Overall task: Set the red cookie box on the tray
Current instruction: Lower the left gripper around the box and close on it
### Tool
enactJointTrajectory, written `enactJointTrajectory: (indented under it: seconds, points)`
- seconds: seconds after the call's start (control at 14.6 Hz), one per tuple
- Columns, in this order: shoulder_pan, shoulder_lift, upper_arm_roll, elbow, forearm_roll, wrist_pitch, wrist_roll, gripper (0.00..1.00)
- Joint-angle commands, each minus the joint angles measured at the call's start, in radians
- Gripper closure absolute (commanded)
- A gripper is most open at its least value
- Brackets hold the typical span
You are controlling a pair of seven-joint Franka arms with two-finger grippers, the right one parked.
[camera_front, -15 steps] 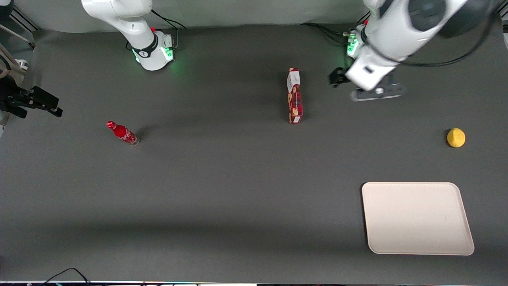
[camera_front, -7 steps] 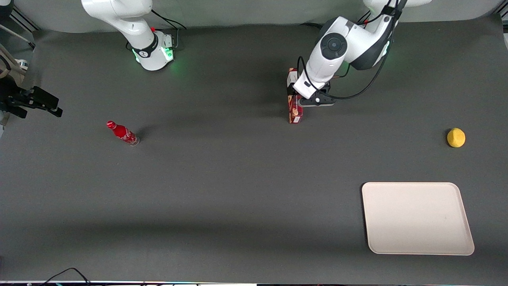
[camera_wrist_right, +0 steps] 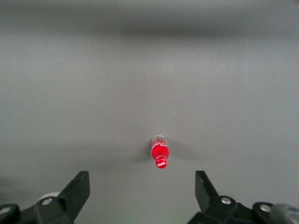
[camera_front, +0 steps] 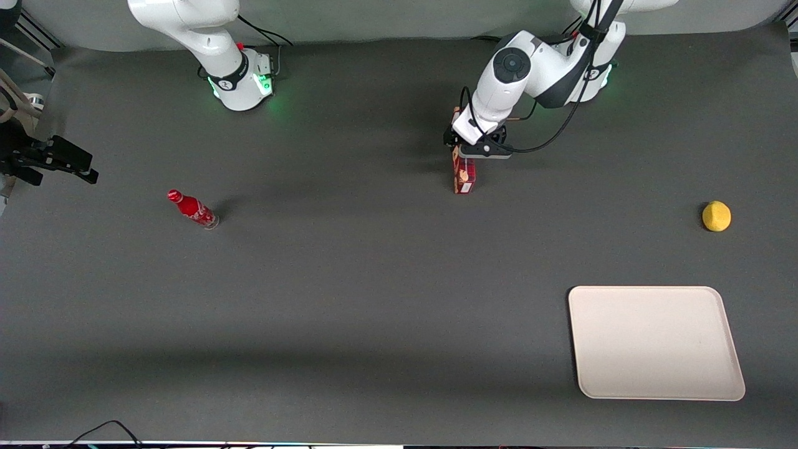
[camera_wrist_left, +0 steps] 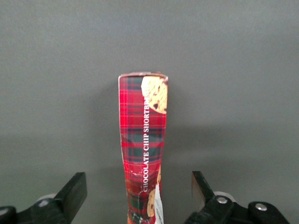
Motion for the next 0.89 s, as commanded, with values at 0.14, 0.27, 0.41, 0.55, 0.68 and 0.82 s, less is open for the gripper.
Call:
enactJointTrajectory:
  seconds: [0.14, 0.27, 0.41, 0.55, 0.68, 0.82]
  points:
    - [-0.02, 0.069, 0.002, -0.027, 0.055, 0.089, -0.03, 0.0]
    - [-0.021, 0.117, 0.004, -0.037, 0.074, 0.147, -0.036, 0.0]
    - [-0.023, 0.154, 0.006, -0.036, 0.1, 0.155, -0.062, 0.0]
    - [-0.023, 0.16, 0.006, -0.034, 0.149, 0.155, -0.114, 0.14]
    - [-0.02, 0.155, 0.007, -0.028, 0.199, 0.14, -0.175, 0.39]
    - [-0.017, 0.155, 0.007, -0.028, 0.202, 0.141, -0.177, 0.79]
